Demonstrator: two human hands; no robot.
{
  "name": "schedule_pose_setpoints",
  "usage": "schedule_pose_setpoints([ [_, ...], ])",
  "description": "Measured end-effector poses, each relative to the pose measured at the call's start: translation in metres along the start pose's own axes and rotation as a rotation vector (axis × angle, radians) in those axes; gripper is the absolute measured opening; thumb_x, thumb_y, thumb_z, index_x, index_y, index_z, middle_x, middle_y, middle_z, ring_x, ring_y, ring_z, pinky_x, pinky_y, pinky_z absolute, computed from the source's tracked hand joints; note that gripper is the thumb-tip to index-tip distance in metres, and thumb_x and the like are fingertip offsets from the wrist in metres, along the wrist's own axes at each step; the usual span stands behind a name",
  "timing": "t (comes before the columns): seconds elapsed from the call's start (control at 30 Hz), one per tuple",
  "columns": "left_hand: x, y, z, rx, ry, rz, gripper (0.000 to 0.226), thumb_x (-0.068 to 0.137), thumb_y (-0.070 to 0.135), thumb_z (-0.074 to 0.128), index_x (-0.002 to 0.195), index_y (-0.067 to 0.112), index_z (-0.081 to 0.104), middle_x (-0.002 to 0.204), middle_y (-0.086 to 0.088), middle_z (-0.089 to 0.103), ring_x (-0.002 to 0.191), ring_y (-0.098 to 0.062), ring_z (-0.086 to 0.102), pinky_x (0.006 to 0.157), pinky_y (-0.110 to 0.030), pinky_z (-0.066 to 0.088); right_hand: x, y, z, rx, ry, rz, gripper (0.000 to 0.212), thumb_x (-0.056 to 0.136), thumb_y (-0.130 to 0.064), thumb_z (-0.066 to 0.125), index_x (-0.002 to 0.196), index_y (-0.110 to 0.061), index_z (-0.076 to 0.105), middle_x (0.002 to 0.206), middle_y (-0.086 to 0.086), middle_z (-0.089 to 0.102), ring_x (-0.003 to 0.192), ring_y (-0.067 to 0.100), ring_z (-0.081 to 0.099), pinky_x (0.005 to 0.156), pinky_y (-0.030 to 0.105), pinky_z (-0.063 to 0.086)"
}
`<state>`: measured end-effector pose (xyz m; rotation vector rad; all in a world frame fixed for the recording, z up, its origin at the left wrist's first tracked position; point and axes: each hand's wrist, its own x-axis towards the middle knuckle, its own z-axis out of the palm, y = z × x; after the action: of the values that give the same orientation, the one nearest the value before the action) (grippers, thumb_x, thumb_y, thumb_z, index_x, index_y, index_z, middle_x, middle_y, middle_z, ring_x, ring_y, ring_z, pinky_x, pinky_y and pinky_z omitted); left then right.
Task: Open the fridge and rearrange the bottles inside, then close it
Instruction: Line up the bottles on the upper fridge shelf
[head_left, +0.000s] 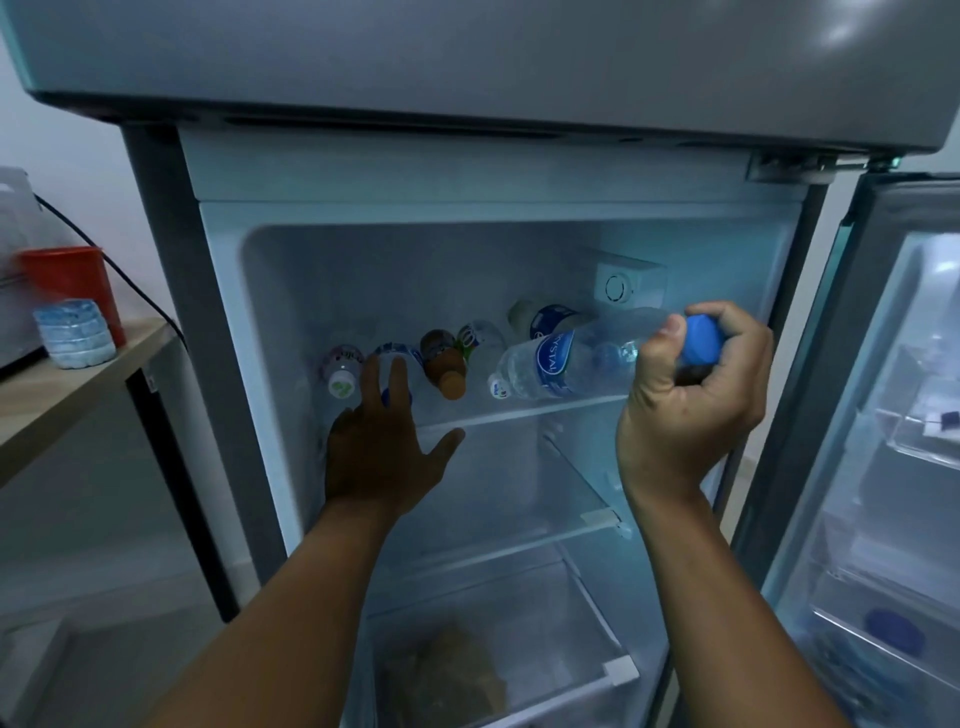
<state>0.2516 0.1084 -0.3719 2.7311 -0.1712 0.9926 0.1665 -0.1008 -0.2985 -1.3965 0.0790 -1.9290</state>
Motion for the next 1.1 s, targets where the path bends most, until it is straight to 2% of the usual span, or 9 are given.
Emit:
schedule_pose_setpoints([
  [0.13,0.000,0.000,0.002,0.021,0.033,0.011,0.102,0.074,0.083,0.040,0.153,0.022,0.017,0.162,-0.010,0.016,0.110,-0.041,0.061,0.087,-0.043,0.052,0.000,0.008,-0.004,0.028,0.089,-0.013,0.018,0.096,-0.017,0.059,0.095,0.001,0.063,0.085,0.005,0.054,0.069,0.009,0.043,0.061,0.016,0.035],
  [0.23,-0.001,-0.001,0.003,0.034,0.051,0.020,0.102,0.074,0.083,0.038,0.152,0.020,0.020,0.161,-0.011,0.019,0.105,-0.041,0.063,0.083,-0.043,0.053,-0.006,0.014,0.001,0.010,0.102,0.007,0.024,0.097,-0.020,0.058,0.096,0.003,0.061,0.086,0.011,0.055,0.074,0.010,0.045,0.064,0.017,0.036],
  [0.4,0.000,-0.001,0.005,0.024,0.061,0.030,0.102,0.074,0.082,0.041,0.151,0.018,0.021,0.160,-0.012,0.020,0.103,-0.041,0.064,0.082,-0.043,0.054,-0.037,0.032,0.010,-0.049,-0.239,0.085,0.025,0.097,-0.018,0.059,0.105,0.005,0.058,0.094,0.016,0.055,0.077,0.010,0.044,0.067,0.016,0.039],
  [0.53,-0.002,-0.001,0.006,0.023,0.061,0.018,0.103,0.073,0.083,0.039,0.152,0.019,0.019,0.161,-0.011,0.020,0.101,-0.040,0.065,0.081,-0.042,0.054,-0.055,0.044,0.014,-0.076,-0.471,0.080,0.029,0.096,-0.015,0.061,0.118,0.003,0.060,0.105,0.018,0.056,0.094,0.020,0.054,0.083,0.017,0.042],
  [0.63,0.001,-0.003,0.006,0.019,0.075,0.013,0.103,0.073,0.084,0.037,0.151,0.018,0.019,0.159,-0.012,0.022,0.099,-0.040,0.066,0.077,-0.041,0.055,-0.062,0.047,0.027,-0.146,-0.550,0.067,0.033,0.095,-0.020,0.064,0.124,-0.005,0.061,0.106,0.015,0.058,0.099,0.026,0.055,0.083,0.023,0.042],
  [0.73,0.000,-0.002,0.007,0.006,0.076,0.008,0.104,0.074,0.085,0.036,0.151,0.017,0.018,0.159,-0.014,0.022,0.100,-0.039,0.065,0.077,-0.042,0.055,-0.061,0.058,0.041,-0.287,-0.667,0.126,0.036,0.094,-0.028,0.063,0.127,-0.015,0.060,0.105,0.010,0.061,0.108,0.029,0.051,0.080,0.035,0.048],
  [0.87,0.001,-0.001,0.008,0.017,0.101,0.006,0.104,0.075,0.084,0.036,0.150,0.014,0.021,0.157,-0.016,0.025,0.095,-0.039,0.066,0.071,-0.040,0.056,-0.058,0.078,0.053,-0.435,-0.834,0.132,0.041,0.093,-0.026,0.062,0.133,-0.016,0.059,0.110,0.017,0.066,0.115,0.038,0.049,0.083,0.045,0.051],
  [0.97,0.001,-0.001,0.008,0.036,0.112,0.014,0.104,0.075,0.083,0.040,0.150,0.012,0.025,0.155,-0.018,0.031,0.093,-0.039,0.067,0.069,-0.039,0.056,-0.056,0.085,0.064,-0.473,-0.913,0.065,0.043,0.094,-0.022,0.059,0.136,-0.011,0.056,0.103,0.022,0.068,0.109,0.043,0.051,0.081,0.046,0.050],
  [1.1,0.003,-0.001,0.011,0.033,0.094,0.012,0.106,0.075,0.084,0.038,0.150,0.010,0.025,0.155,-0.020,0.030,0.096,-0.039,0.067,0.071,-0.040,0.056,-0.057,0.089,0.074,-0.452,-0.953,0.086,0.042,0.096,-0.018,0.054,0.138,-0.009,0.051,0.103,0.024,0.065,0.104,0.043,0.055,0.071,0.042,0.048],
])
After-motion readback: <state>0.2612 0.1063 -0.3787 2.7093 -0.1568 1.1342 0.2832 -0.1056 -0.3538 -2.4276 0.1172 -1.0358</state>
